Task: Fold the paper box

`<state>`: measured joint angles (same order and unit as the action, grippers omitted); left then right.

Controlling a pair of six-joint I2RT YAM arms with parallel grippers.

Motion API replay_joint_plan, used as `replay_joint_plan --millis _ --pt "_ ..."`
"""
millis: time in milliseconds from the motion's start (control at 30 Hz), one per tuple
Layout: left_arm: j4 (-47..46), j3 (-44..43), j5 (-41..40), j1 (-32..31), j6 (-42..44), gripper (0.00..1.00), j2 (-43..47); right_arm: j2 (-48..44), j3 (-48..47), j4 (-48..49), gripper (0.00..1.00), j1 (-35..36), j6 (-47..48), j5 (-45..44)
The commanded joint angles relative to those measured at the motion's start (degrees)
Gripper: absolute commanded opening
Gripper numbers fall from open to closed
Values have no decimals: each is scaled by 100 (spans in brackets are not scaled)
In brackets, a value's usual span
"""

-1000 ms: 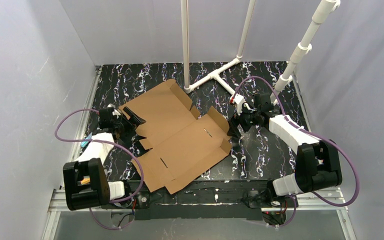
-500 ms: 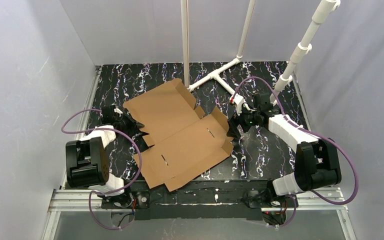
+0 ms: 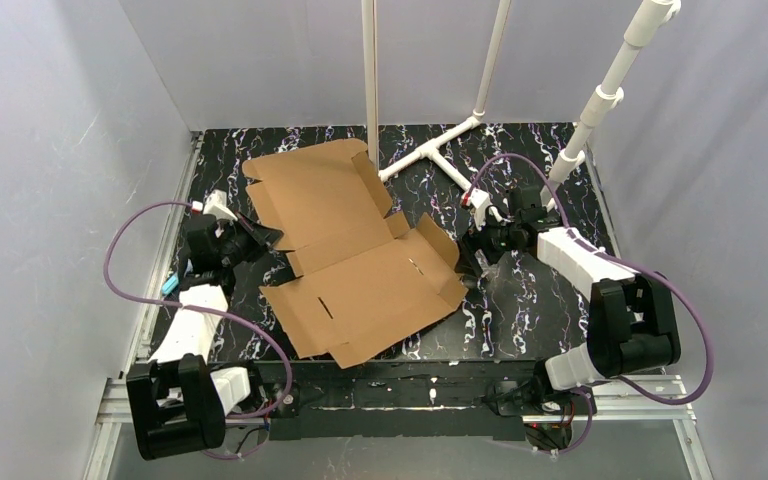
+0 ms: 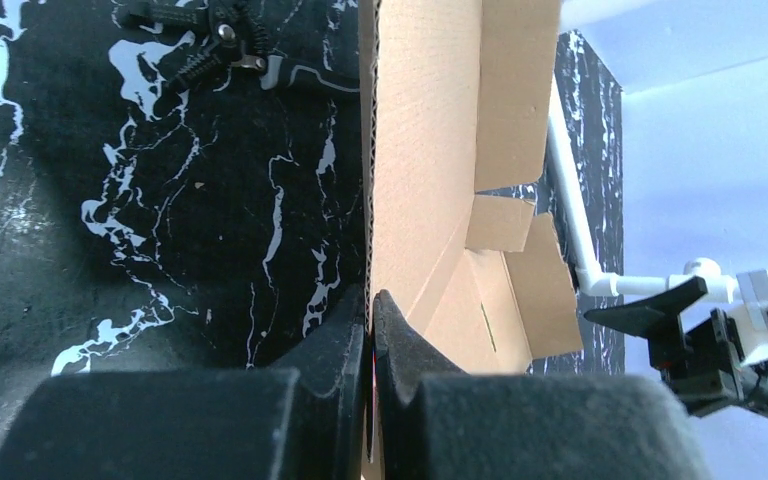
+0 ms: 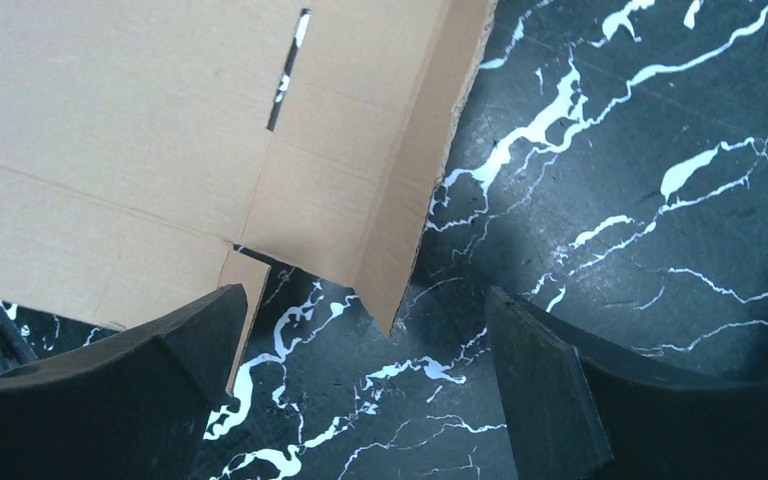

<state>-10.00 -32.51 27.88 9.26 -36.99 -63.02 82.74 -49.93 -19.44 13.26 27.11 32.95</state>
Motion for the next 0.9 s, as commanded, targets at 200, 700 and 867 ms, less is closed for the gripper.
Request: replay_joint_plan --millis 200,700,867 --pt "-1238 698 918 -16 250 0 666 440 -718 -18 98 -60 37 -460" --pt "-1379 1209 628 -539 609 0 2031 1707 -1556 -284 81 133 -163 371" --pt "-1370 1408 259 -1136 451 0 2520 1227 -1536 -420 88 133 124 894"
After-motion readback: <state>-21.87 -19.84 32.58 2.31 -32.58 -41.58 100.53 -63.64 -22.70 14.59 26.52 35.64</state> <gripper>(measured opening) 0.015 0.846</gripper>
